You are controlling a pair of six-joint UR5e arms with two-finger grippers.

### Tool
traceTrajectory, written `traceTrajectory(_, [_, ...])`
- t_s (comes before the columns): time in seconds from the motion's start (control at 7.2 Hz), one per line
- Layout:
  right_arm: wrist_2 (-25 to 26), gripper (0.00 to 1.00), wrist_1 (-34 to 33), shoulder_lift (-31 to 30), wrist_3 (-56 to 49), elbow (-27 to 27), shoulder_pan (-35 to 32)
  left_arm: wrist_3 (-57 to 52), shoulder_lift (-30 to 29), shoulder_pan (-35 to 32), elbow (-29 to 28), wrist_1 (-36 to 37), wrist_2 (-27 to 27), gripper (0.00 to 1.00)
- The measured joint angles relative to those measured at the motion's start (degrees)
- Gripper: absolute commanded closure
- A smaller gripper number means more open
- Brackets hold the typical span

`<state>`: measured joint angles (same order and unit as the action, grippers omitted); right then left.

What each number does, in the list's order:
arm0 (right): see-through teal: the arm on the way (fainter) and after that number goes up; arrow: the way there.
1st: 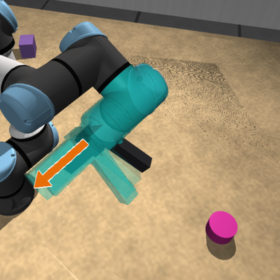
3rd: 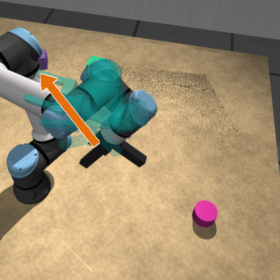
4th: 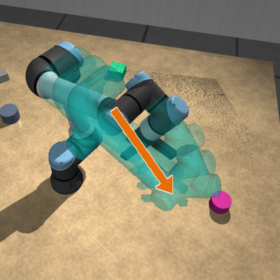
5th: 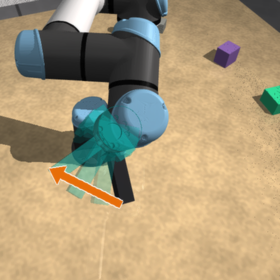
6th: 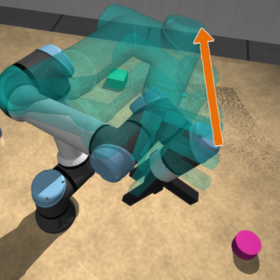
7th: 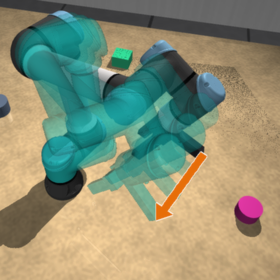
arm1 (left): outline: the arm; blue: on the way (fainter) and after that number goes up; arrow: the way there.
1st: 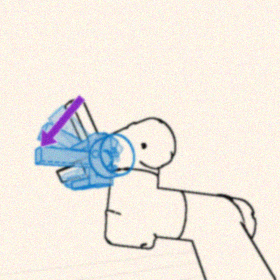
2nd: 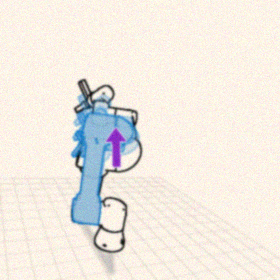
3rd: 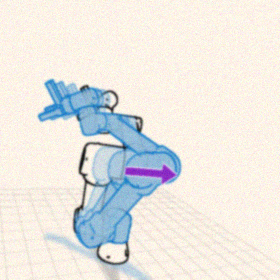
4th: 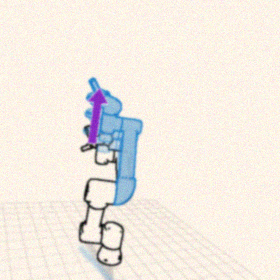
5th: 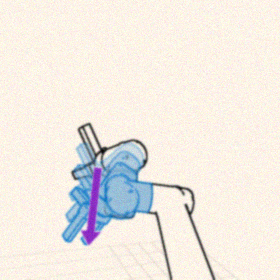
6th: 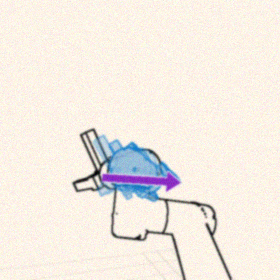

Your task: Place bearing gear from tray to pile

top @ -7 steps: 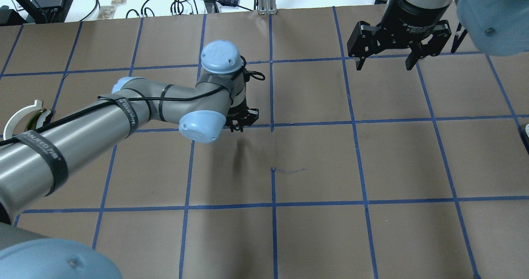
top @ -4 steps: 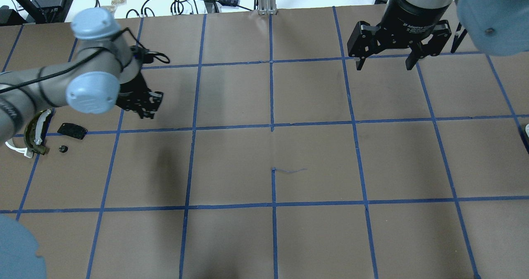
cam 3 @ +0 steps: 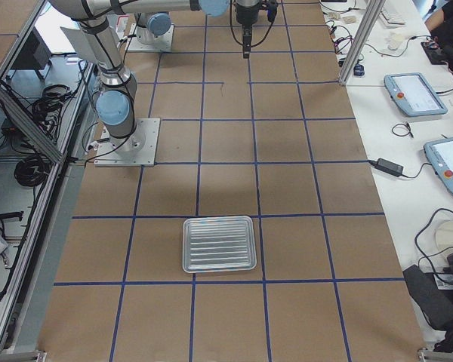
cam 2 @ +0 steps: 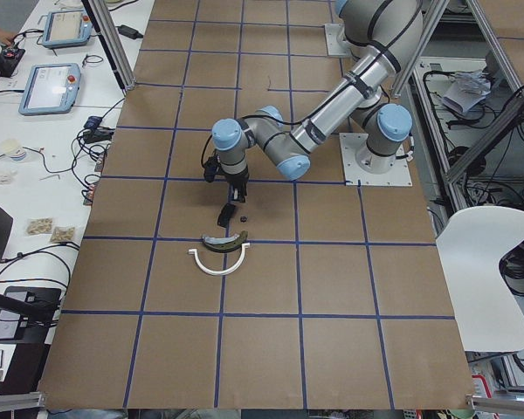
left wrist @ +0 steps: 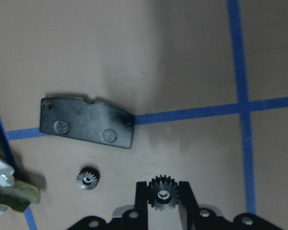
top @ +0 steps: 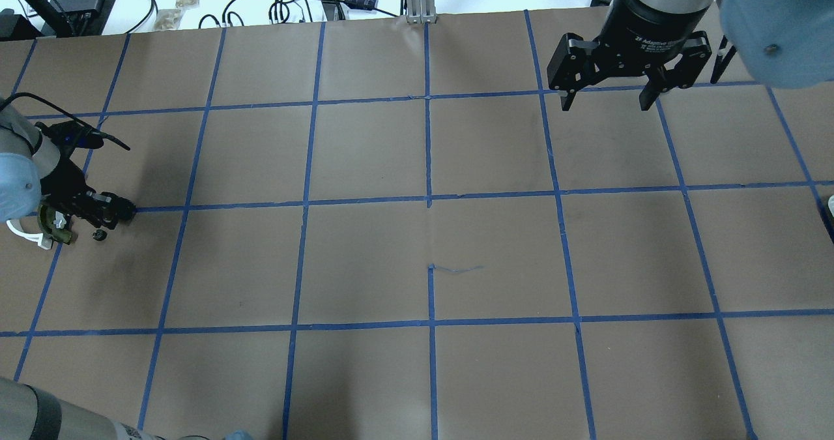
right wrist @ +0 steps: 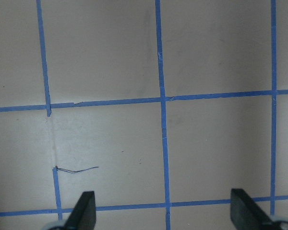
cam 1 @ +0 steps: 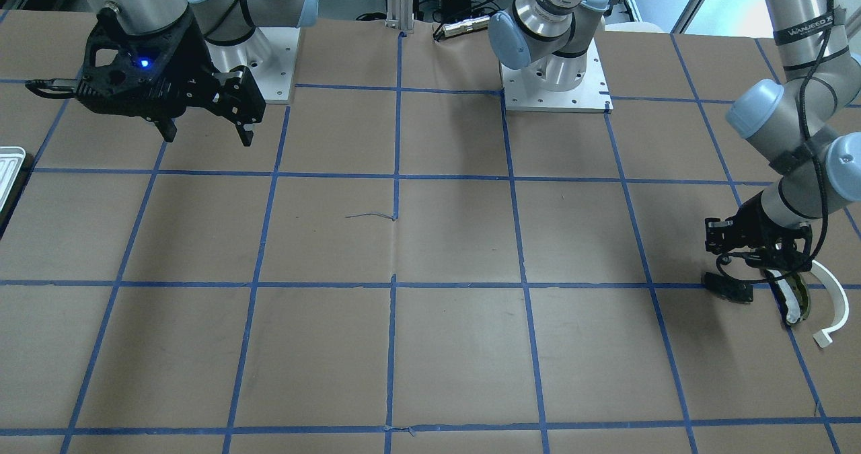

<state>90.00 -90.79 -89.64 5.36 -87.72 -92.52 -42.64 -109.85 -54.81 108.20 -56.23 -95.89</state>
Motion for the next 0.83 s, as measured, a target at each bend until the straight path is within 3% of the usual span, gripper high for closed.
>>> traceTrajectory(0.14, [0.0, 0.00, 0.0, 0.0, 0.0, 0.0, 0.0, -1.0, -0.7, 0.6, 0.8, 1.7, 0.0, 0.81])
traceTrajectory(0.28, [0.0, 0.00, 0.0, 0.0, 0.0, -0.1, 0.0, -1.6, -1.4, 0.8, 1.1, 3.8, 0.1, 0.05])
traceTrajectory(0.56, [0.0, 0.00, 0.0, 0.0, 0.0, -0.1, 0.0, -0.7, -2.0, 0.6, 0.7, 5.7, 1.2, 0.00])
traceTrajectory(0.83, [0.0, 0.00, 0.0, 0.0, 0.0, -0.1, 0.0, 4.6, 0.7, -1.5, -0.8, 2.6, 2.3, 0.00])
